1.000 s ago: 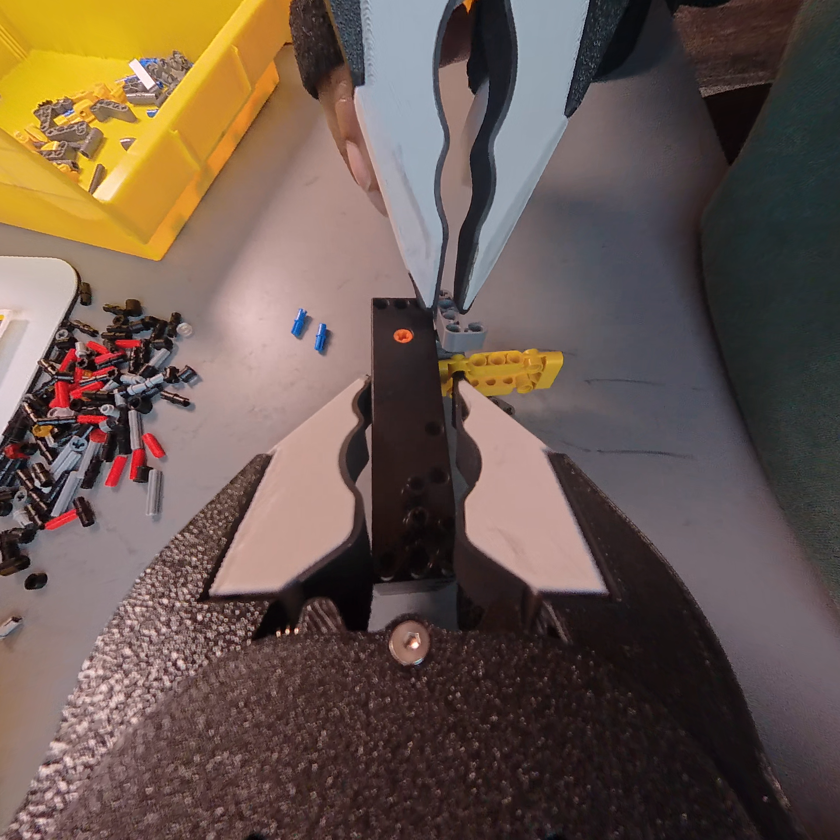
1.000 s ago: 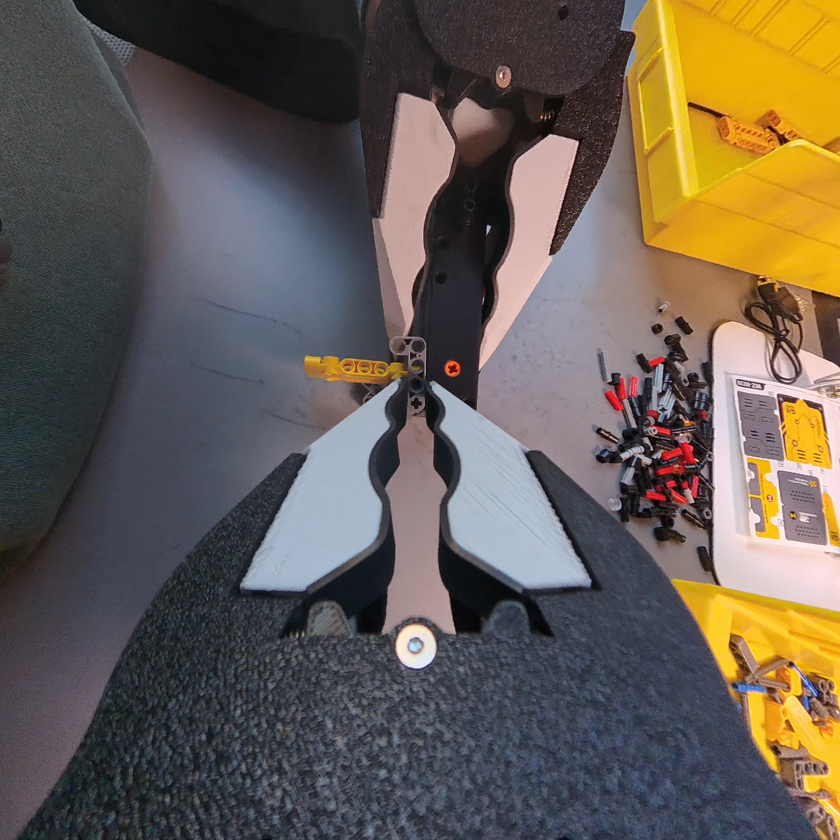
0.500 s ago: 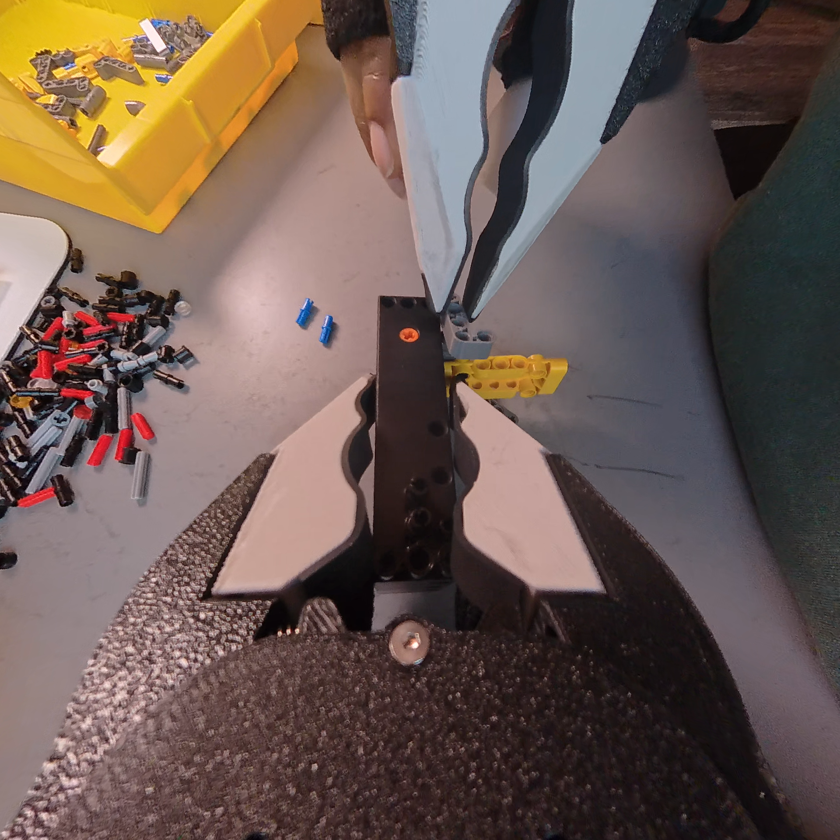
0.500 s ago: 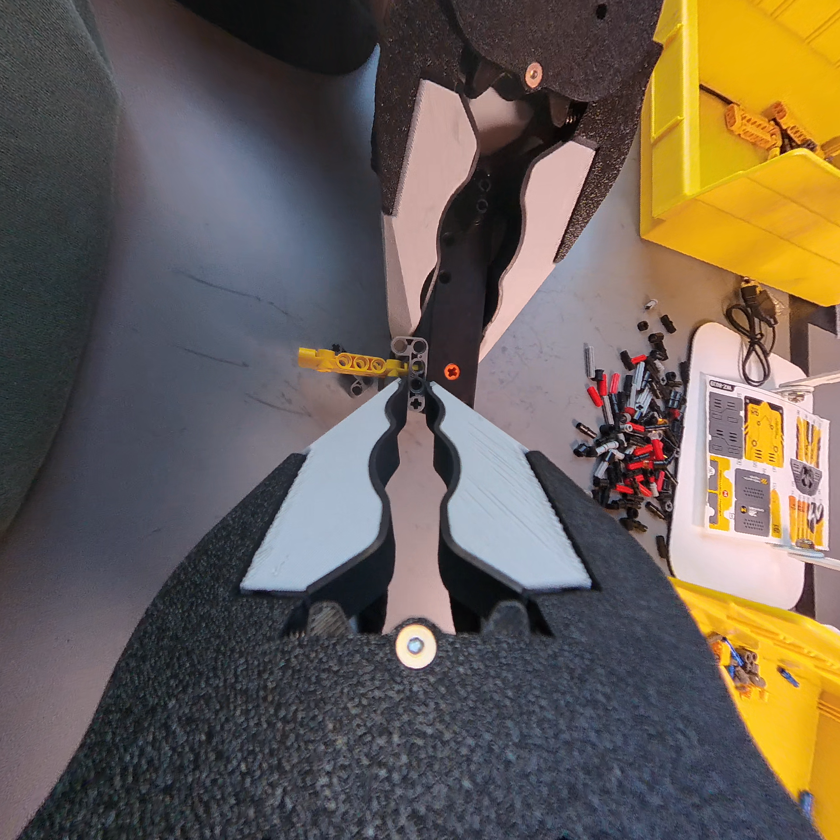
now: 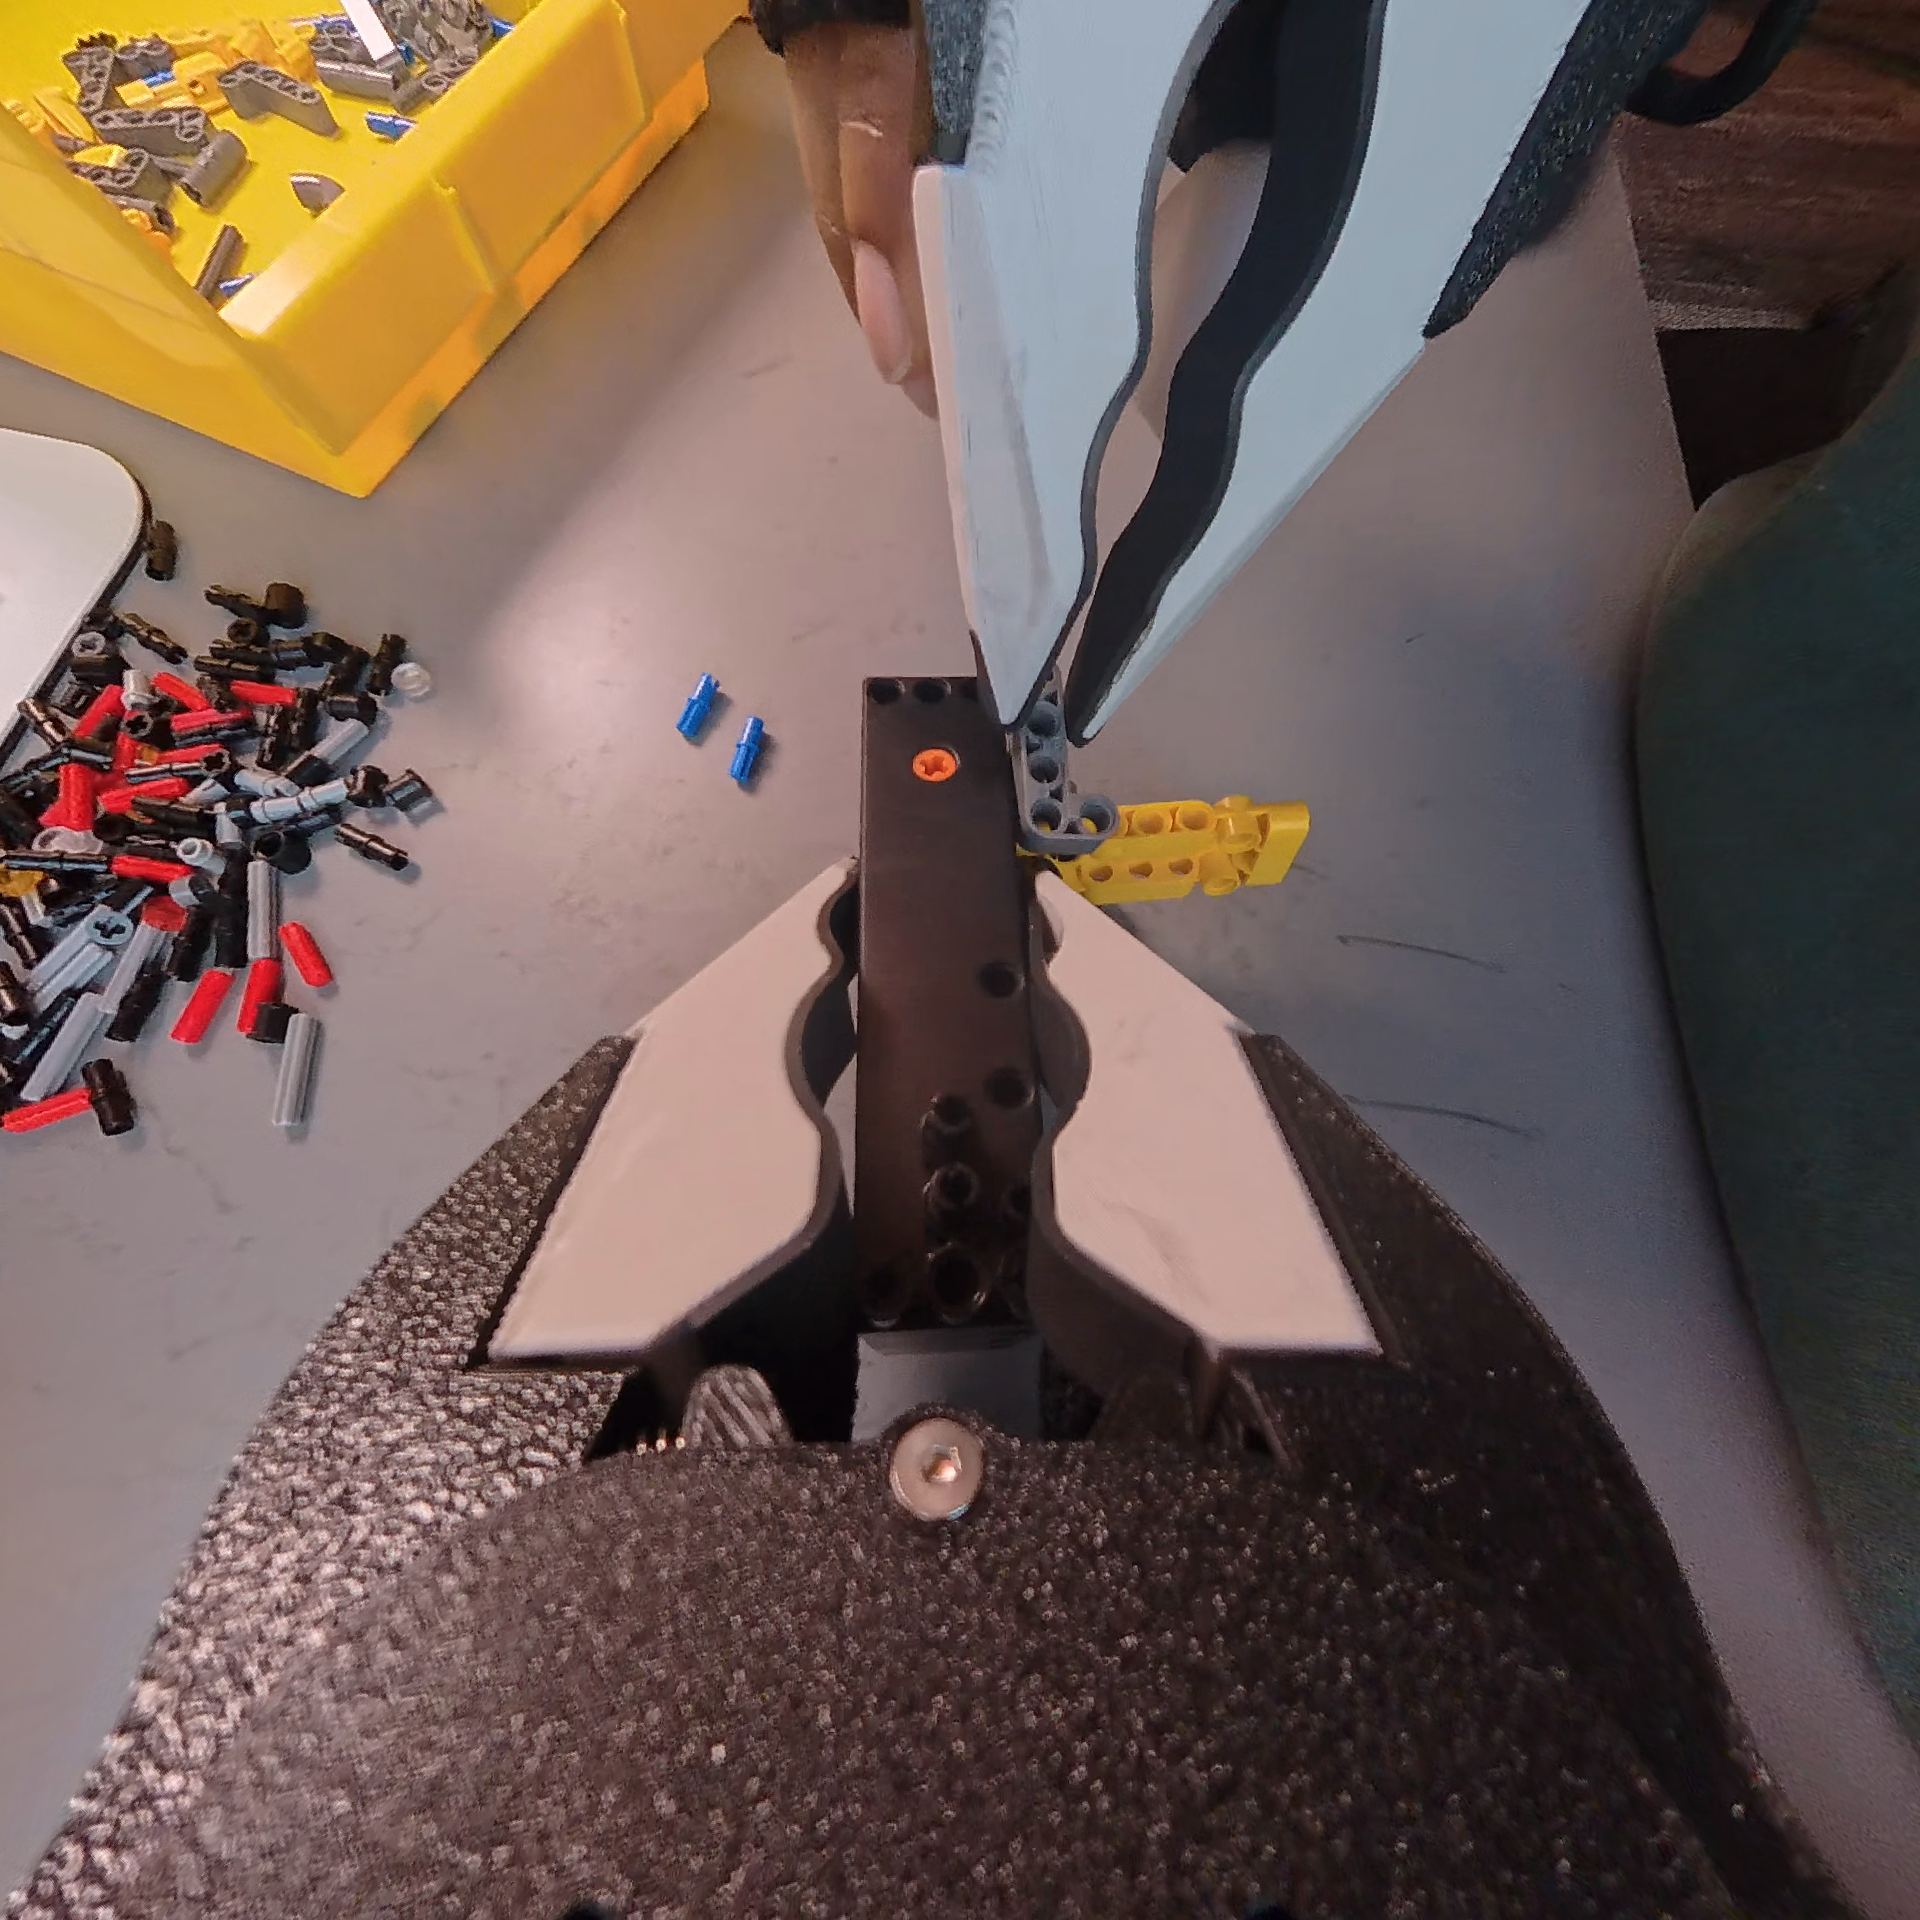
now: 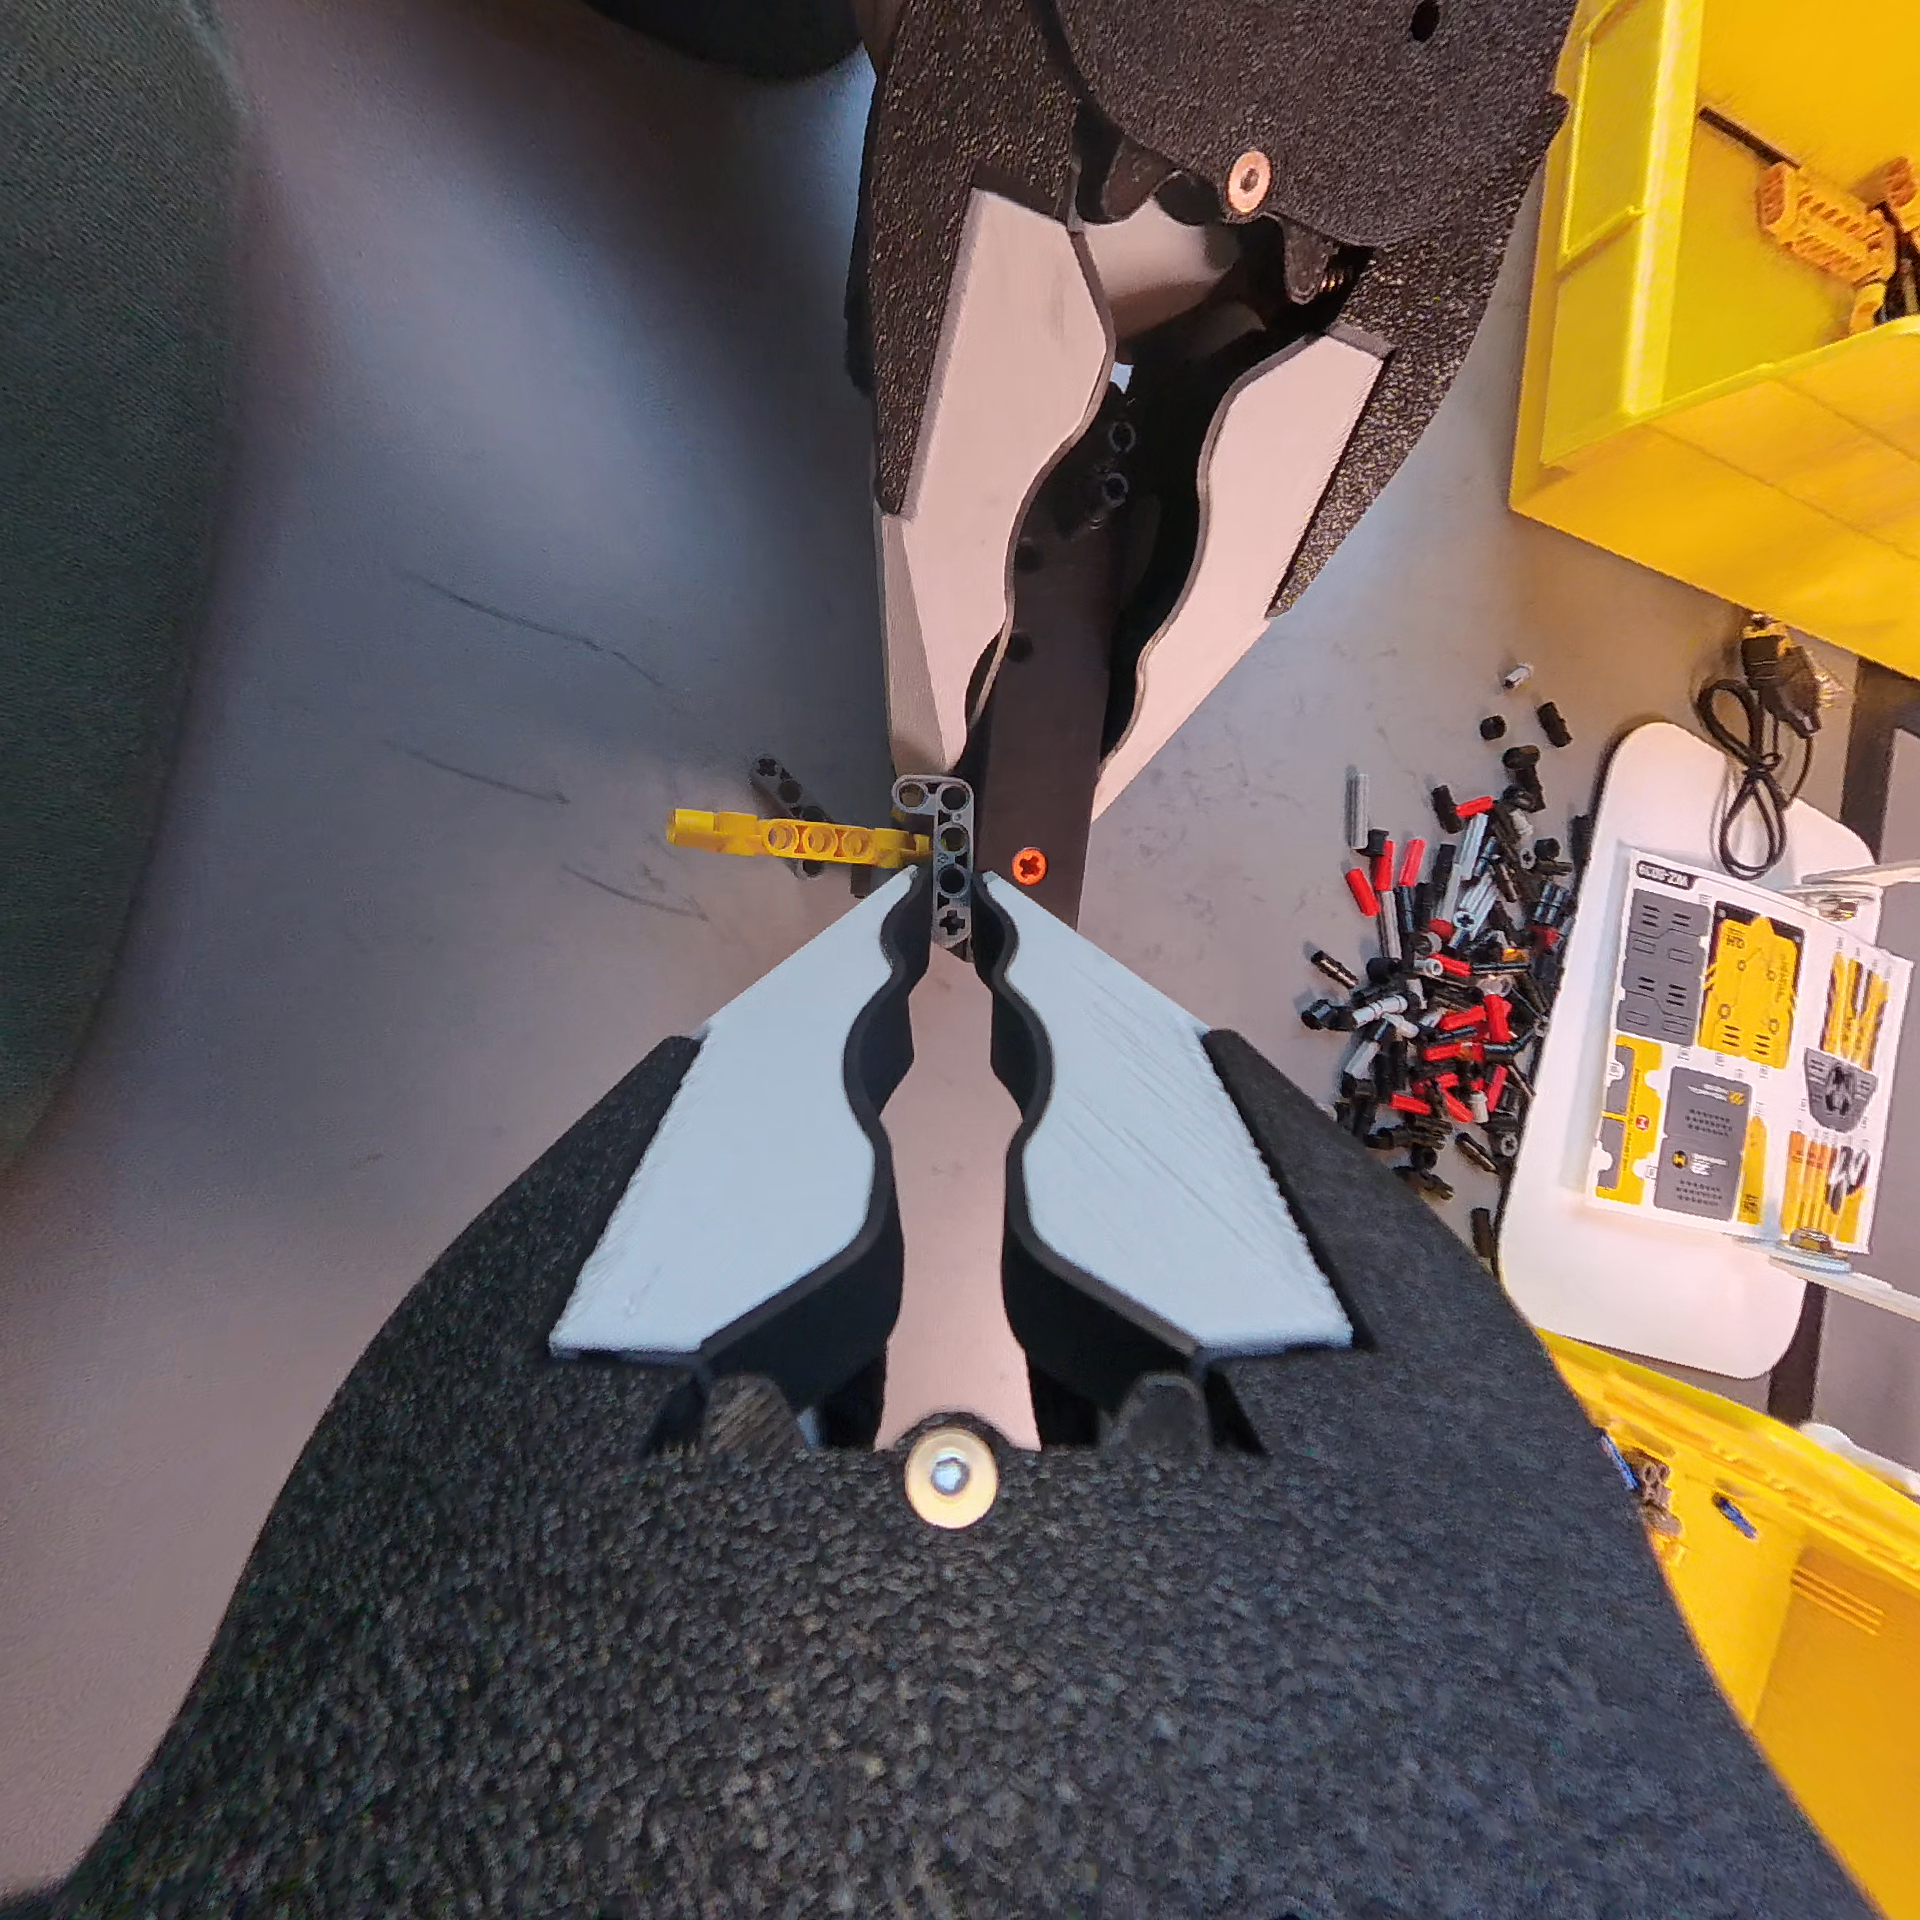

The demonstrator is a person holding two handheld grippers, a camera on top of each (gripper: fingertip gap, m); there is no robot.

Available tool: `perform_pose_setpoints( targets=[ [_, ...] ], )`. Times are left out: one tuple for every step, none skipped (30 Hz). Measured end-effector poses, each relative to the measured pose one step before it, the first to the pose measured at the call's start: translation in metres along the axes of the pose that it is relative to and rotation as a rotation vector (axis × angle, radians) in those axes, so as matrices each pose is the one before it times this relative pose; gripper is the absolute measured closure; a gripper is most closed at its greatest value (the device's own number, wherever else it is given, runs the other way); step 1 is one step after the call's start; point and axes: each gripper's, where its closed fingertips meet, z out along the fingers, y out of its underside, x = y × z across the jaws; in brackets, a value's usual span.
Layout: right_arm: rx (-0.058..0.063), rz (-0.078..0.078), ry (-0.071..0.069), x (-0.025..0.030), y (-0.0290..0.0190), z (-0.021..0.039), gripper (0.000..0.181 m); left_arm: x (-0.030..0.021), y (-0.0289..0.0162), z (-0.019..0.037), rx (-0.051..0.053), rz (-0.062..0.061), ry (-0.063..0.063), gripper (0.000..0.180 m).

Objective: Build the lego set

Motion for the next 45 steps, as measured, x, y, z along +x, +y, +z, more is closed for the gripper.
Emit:
perform_pose_setpoints(
  targets=[
    [-0.008,-0.0012,-0.0012,-0.00013,0.0001,-0.00005,0.175,0.00018,0.0,-0.00001,0.0002,0.0003,-0.0001,0.152],
    [-0.0072,-0.002,-0.0014,-0.00017,0.00034,-0.00013,0.175,0.00011,0.00005,0.00005,0.0004,0.0001,0.0003,0.152],
    [-0.0053,0.0024,-0.0045,-0.00051,0.00019,-0.00016,0.175,0.00025,0.00002,-0.00009,0.0007,0.0007,0.0004,0.152],
    [-0.0036,0.0047,-0.0031,-0.00018,0.00022,-0.00011,0.175,0.00019,-0.00003,-0.00002,0.0007,0.0,-0.0008,0.152],
    [-0.0012,0.0043,-0.0019,-0.0002,0.00021,-0.0001,0.175,0.00018,0.0001,-0.00001,0.0006,0.0007,-0.0011,0.152],
    [0.0027,0.0054,-0.0032,-0.00035,0.0001,-0.00005,0.175,0.0002,0.0001,-0.00019,0.0007,0.0007,-0.0001,0.152],
    [0.007,0.0085,-0.0017,-0.00017,-0.0003,0.00006,0.175,0.00028,0.00002,-0.00015,0.0013,-0.0009,-0.0004,0.152],
    [0.0076,0.0122,-0.0029,0.00004,-0.00004,0.00009,0.175,-0.00004,0.00008,-0.00003,0.0009,-0.0006,-0.0013,0.152],
    [0.0075,0.0158,-0.003,0.0001,-0.00008,0.00008,0.175,0.00008,-0.00001,-0.00001,0.0002,-0.0009,-0.0014,0.152],
    [0.0067,0.0152,-0.0003,0.00013,-0.00015,0.00011,0.176,-0.00002,-0.00002,-0.00003,0.0005,-0.0027,-0.0011,0.152],
    [0.0035,0.0117,0.0041,0.0002,-0.00011,0.00014,0.176,-0.0002,-0.00003,-0.00003,0.0006,-0.0031,-0.0026,0.152],
    [-0.0034,0.0159,0.0048,0.0005,0.00034,0.00004,0.176,-0.00037,-0.00006,0.00006,0.0003,-0.0027,-0.006,0.152],
    [-0.0073,0.018,0.0027,0.00061,0.00053,-0.00008,0.176,-0.00038,-0.00011,0.00013,0.0002,-0.0027,-0.0075,0.152],
    [-0.0067,0.0142,-0.0013,0.00018,0.00041,-0.00008,0.176,-0.00018,-0.00016,0.00015,0.0005,-0.0029,-0.0062,0.152],
    [-0.0048,0.0095,-0.0041,-0.00013,0.00043,-0.0001,0.176,0.00001,-0.00009,0.00003,0.001,-0.0017,-0.0049,0.152],
    [-0.0019,0.0093,-0.0065,-0.00019,0.00013,-0.00004,0.176,0.00013,0.0,-0.00011,0.0013,-0.0009,-0.0044,0.152],
    [0.0021,0.0041,-0.0059,-0.00034,-0.00002,0.00004,0.176,0.00007,0.00004,-0.00001,0.0013,-0.0003,-0.0039,0.152],
    [0.0045,0.0097,-0.0056,-0.00036,0.00004,0.00014,0.176,0.0001,-0.00008,-0.00003,0.0013,-0.0002,-0.0031,0.152],
    [0.0025,0.0118,-0.0042,-0.00016,0.00008,-0.00006,0.176,0.00005,0.00005,-0.00001,0.0011,-0.0014,-0.002,0.152],
    [-0.001,0.0062,0.0013,-0.00011,0.00001,0.00018,0.176,-0.00002,-0.00005,-0.00005,0.0011,-0.0036,-0.001,0.152],
    [-0.004,-0.0008,0.0042,0.00014,-0.00001,0.00011,0.176,-0.00013,-0.00004,-0.00005,0.001,-0.0041,-0.0021,0.152],
    [-0.0056,0.0028,0.0047,0.00103,0.00027,0.00008,0.176,-0.00089,0.00002,0.00001,-0.0004,-0.004,-0.0068,0.152],
    [-0.007,-0.0039,0.0147,0.00199,0.00042,0.00027,0.176,-0.00098,-0.00004,0.00002,-0.0014,-0.0041,-0.0059,0.152],
    [-0.0054,-0.008,0.0088,0.00041,0.00002,0.0001,0.176,-0.00037,-0.00002,0.00004,-0.0003,-0.004,-0.0006,0.152],
    [0.0006,-0.0062,0.0042,-0.00013,-0.00016,0.00015,0.176,0.0001,0.0,0.0,0.0,-0.0025,-0.0005,0.152],
    [0.0044,0.0051,-0.0024,-0.0003,0.00002,0.00012,0.176,0.00002,0.00001,-0.00003,0.0002,-0.0009,-0.0019,0.152],
    [0.0081,0.0124,-0.0073,-0.0002,0.00016,-0.00009,0.176,0.00002,-0.00002,-0.00005,0.0008,-0.0024,-0.0011,0.152],
    [0.0055,0.0098,-0.0047,-0.00008,0.00016,0.00008,0.176,-0.00003,-0.0001,0.00003,0.0008,-0.0038,-0.0001,0.152],
    [0.0045,0.0019,-0.0012,-0.00016,0.00002,0.00003,0.176,0.00001,-0.00004,-0.00003,0.0007,-0.0038,-0.0003,0.152],
    [0.0061,0.0053,-0.0022,-0.00003,0.00004,-0.00004,0.176,-0.00002,-0.00004,-0.00005,0.001,-0.0029,-0.0007,0.152],
    [0.0102,0.0119,-0.0067,-0.00012,0.0001,0.00003,0.176,0.00006,-0.00002,-0.00004,0.0007,0.001,-0.0012,0.152],
    [0.0136,0.0143,-0.008,-0.0001,0.00008,-0.00005,0.176,0.0,-0.00011,-0.00007,0.0005,0.0016,-0.0008,0.152],
    [0.013,0.0087,-0.0035,-0.00004,0.00022,-0.00002,0.176,0.0001,-0.00003,-0.00002,0.0005,-0.0001,0.0001,0.152],
    [0.0124,0.003,0.0,0.00017,0.00007,-0.00006,0.176,-0.00007,-0.00002,-0.00003,0.0004,0.0005,0.0002,0.152],
    [0.0103,0.001,0.0013,0.00002,0.00007,0.00003,0.176,0.0,-0.00016,-0.00001,0.0006,0.0019,-0.0001,0.152],
    [0.0085,-0.0031,0.0006,-0.00006,-0.00001,-0.00004,0.175,0.00007,-0.00002,-0.00004,0.0007,0.0021,-0.0006,0.152],
    [0.009,0.0009,-0.0044,0.00002,-0.00002,0.00015,0.175,0.00001,-0.00014,-0.00006,0.0007,0.0009,0.0,0.152],
    [0.0111,0.0003,-0.0058,0.00015,-0.00006,0.00013,0.175,0.00005,-0.0001,0.00005,0.0007,0.0004,0.0006,0.152],
    [0.011,0.002,-0.007,0.00001,-0.00014,0.00006,0.175,0.00003,-0.0001,-0.00008,0.0005,0.0004,-0.0002,0.152],
    [0.0108,-0.0004,-0.0058,-0.00017,0.00001,0.00009,0.175,0.00004,0.00002,-0.00003,0.0001,0.0005,-0.001,0.152],
    [0.0122,0.0024,-0.0047,-0.00027,-0.00013,0.0001,0.175,0.00012,-0.00003,-0.0001,-0.0002,0.001,-0.0012,0.152],
    [0.013,0.0009,-0.0015,-0.00037,-0.0002,0.00009,0.175,0.00024,0.00001,0.00005,-0.0005,0.0023,-0.0006,0.152],
    [0.0113,0.0032,0.0025,-0.00021,-0.00018,-0.00003,0.175,0.00014,-0.00005,-0.00005,-0.0005,0.001,0.0021,0.152],
    [0.0114,0.0095,0.0064,0.00035,-0.0003,-0.00001,0.175,-0.00001,-0.00001,-0.00003,0.0001,-0.0059,0.0056,0.151],
    [0.0153,0.0142,0.0076,0.00058,-0.00025,-0.00014,0.175,-0.00009,-0.00018,-0.00008,0.001,-0.0053,0.0047,0.151]
  ],
)
